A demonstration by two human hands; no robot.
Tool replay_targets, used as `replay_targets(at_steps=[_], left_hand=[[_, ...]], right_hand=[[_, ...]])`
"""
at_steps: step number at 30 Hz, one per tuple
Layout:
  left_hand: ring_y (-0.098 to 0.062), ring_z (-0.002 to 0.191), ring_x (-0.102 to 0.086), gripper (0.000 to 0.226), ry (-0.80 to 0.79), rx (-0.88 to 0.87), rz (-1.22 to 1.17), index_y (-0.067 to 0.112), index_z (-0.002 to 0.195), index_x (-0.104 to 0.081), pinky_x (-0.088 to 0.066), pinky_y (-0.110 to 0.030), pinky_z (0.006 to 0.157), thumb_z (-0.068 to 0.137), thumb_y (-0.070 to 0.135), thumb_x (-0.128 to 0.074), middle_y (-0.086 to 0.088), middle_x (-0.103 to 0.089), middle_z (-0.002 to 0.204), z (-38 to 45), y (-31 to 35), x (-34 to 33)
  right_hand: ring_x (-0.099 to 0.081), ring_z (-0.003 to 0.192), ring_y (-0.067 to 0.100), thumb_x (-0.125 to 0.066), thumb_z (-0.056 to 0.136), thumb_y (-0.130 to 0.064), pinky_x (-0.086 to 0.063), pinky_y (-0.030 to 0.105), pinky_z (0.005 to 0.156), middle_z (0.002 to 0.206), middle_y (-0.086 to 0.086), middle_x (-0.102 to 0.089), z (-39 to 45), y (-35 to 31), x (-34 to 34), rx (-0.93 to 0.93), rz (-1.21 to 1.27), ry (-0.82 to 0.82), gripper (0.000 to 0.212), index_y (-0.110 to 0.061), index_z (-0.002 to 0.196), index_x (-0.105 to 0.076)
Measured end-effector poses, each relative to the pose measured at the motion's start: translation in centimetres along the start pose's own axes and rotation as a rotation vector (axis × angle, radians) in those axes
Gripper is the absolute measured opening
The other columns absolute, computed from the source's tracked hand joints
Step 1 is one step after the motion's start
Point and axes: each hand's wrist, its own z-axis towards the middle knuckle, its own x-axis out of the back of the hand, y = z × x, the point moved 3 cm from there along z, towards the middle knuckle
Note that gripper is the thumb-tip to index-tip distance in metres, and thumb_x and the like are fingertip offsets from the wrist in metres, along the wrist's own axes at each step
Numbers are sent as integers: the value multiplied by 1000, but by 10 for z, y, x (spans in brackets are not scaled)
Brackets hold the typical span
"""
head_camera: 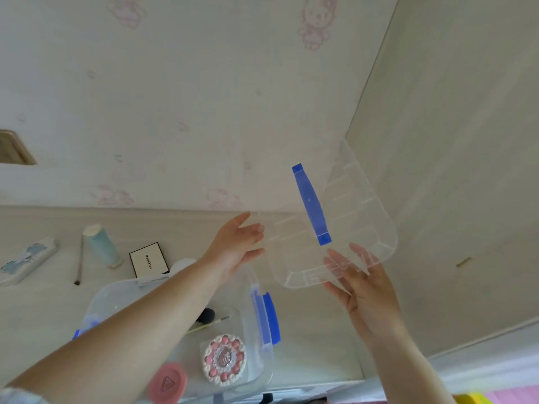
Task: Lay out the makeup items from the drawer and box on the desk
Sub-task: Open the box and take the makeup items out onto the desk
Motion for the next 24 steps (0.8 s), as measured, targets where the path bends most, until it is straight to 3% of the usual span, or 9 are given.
replay_targets(at_steps=[1,3,5,8,14,17,21,24], left_hand=[[-17,107,-60,59,5,-11,21,17,143,-35,-55,-34,79,90,8,-61,-1,-61,109,1,1,2],[-15,108,-61,52,6,-3,61,21,138,-41,-55,-27,74,90,12,-61,2,-62,111,-2,0,9],[-11,103,-62,37,14,15,97,23,126,-50,-55,-23,69,91,14,-60,2,-64,113,-7,-4,18],[-12,102,-63,22,40,26,90,22,111,-58,-53,-32,83,92,10,-57,-2,-66,112,-16,-11,32],[-20,99,-65,22,90,24,239,16,113,-59,-50,-36,90,92,9,-58,-4,-68,106,-39,-26,59],[-15,96,-63,22,74,16,460,15,111,-62,-50,-30,86,90,7,-59,0,-67,106,-49,-39,72],[-18,98,-63,24,-14,66,838,29,99,-58,-47,-24,85,85,10,-66,3,-65,99,-52,-64,92],[-15,110,-58,38,-187,157,1141,22,118,-57,-44,-24,95,83,12,-67,4,-60,121,-55,-94,101]], right_hand=[[-67,105,16,-65,84,-6,-55,37,85,114,8,-68,6,1,8,12,-15,38,41,-28,116,-52],[-66,104,15,-53,90,2,-53,37,87,114,6,-67,19,4,22,24,-37,91,39,-29,114,-52],[-63,106,18,-54,89,1,-52,37,86,117,8,-64,31,13,31,24,-50,117,39,-26,117,-50],[-59,107,23,-55,89,1,-50,35,78,118,12,-62,46,38,43,-29,-97,160,39,-23,120,-46],[-63,96,16,-57,89,-1,-50,34,72,107,7,-65,64,96,55,-240,-29,187,42,-22,124,-45],[-63,94,15,-56,89,1,-53,35,71,106,7,-64,70,117,56,-304,46,201,42,-22,122,-44],[-65,85,12,-55,90,2,-59,30,61,99,5,-64,73,133,59,-340,80,205,40,-20,120,-41],[-69,64,7,-55,89,3,-58,26,53,91,8,-63,71,143,61,-359,55,201,30,-17,110,-46]])
